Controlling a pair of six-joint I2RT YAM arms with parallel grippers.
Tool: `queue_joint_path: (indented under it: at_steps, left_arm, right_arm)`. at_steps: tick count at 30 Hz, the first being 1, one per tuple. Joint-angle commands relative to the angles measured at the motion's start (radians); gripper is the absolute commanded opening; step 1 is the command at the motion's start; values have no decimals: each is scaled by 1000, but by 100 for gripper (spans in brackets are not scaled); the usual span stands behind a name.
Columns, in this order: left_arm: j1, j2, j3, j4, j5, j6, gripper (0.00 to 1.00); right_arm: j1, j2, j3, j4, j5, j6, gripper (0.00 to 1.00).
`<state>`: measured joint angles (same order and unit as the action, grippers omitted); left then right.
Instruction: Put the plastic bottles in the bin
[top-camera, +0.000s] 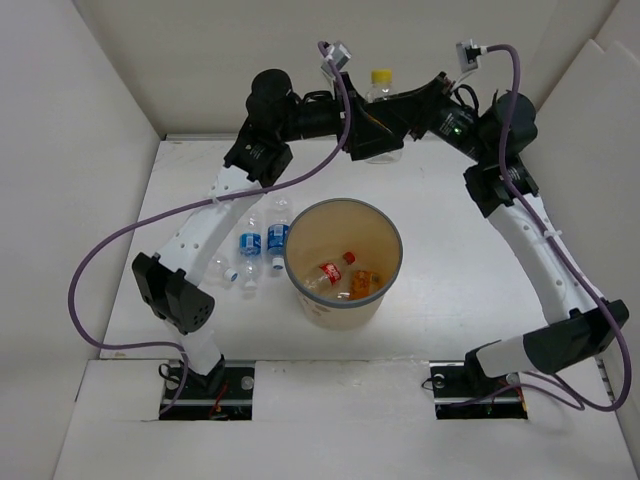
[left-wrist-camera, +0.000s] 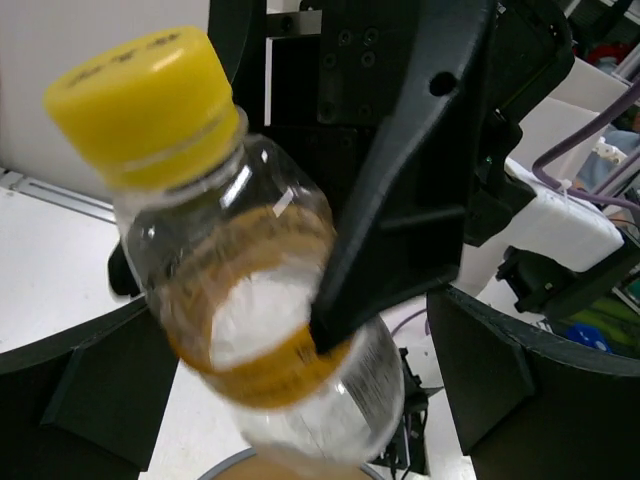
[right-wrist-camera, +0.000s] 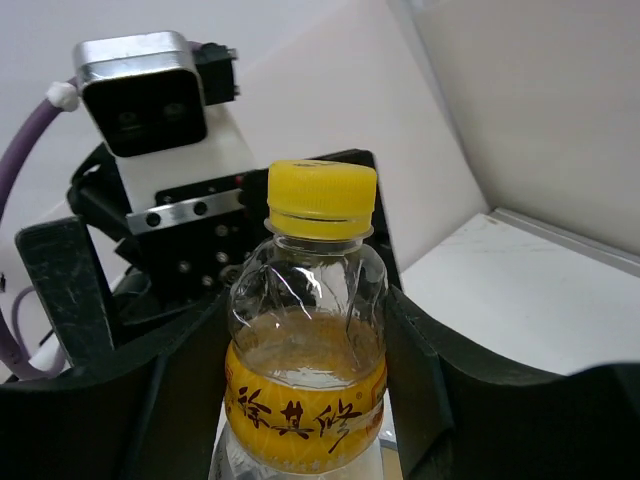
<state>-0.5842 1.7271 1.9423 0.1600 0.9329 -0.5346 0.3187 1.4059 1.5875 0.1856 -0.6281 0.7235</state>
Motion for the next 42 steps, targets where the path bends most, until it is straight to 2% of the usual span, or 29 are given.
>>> queue_joint_path:
  at_steps: [1,3,5,8,9,10,11,12,13,15,18,21,22,24,25,26,27,28,29,32,35,37,42]
  left_arm:
    - [-8,-9,-14,85,44,-24,100]
    - [-8,-9,-23,85,44,-15,100]
    - [-8,-18,-35,105,44,-15,84]
    - [-8,-37,-60,130,76,-24,33]
    - [-8,-37,-60,130,76,-24,14]
    - [-8,-58,-72,112,76,-1,8]
    - [-8,-58,-72,93,76,-1,8]
    - [-8,-75,-95,64,49,36,6]
    - [-8,-86,-109,41,38,57,4]
    - [-8,-132,-187,-2,3,85,3]
    - [-45,-222,-302,-23,-48,133,3]
    - [-123,-331,-462,-33,-155,179,3]
    - [-156,-357,-546,-14,-214,179,5]
    - [-167,-403,-609,-14,-250,179,13]
    - [-167,-440,-659,-14,-268,179,43]
    - [-167,-458,-683,-14,-282,179,61]
    - [-167,-475,-701,-26,-296,170,74]
    - [-167,-504,-718,-36,-296,170,91]
    - [-167,-515,-739,-49,-321,170,100]
    - [-167,-546,-740,-103,-365,170,100]
    - [-167,-546,-674,-204,-465,196,100]
    - [-157,-528,-580,-275,-619,179,100]
    - [-5,-448,-402,-448,-854,61,100]
  right_arm:
    - [39,1,39,129,-35,25,0]
    - [48,22,39,166,-35,51,0]
    - [59,22,39,175,-35,51,0]
    - [68,31,39,196,-9,51,7]
    - [57,31,39,196,-9,51,27]
    - [57,41,39,196,-18,41,57]
    - [39,41,39,196,-18,40,80]
    - [25,28,39,196,-18,40,96]
    - [-10,16,5,196,-18,31,100]
    - [-52,-42,-40,180,13,7,100]
    - [-127,-123,-121,105,62,-71,100]
    - [-194,-197,-214,62,82,-111,100]
    - [-210,-212,-236,61,82,-124,100]
    - [-248,-251,-289,40,58,-137,100]
    - [-257,-263,-302,31,57,-137,100]
    - [-273,-274,-311,20,47,-160,100]
    - [-273,-284,-322,-3,47,-170,100]
    - [-282,-307,-336,-14,47,-179,100]
    - [-282,-317,-336,-14,47,-179,100]
    - [-282,-337,-350,-37,57,-193,100]
    - [-282,-337,-331,-60,57,-193,100]
    - [-282,-337,-331,-78,70,-193,100]
    - [-273,-326,-296,-98,79,-193,100]
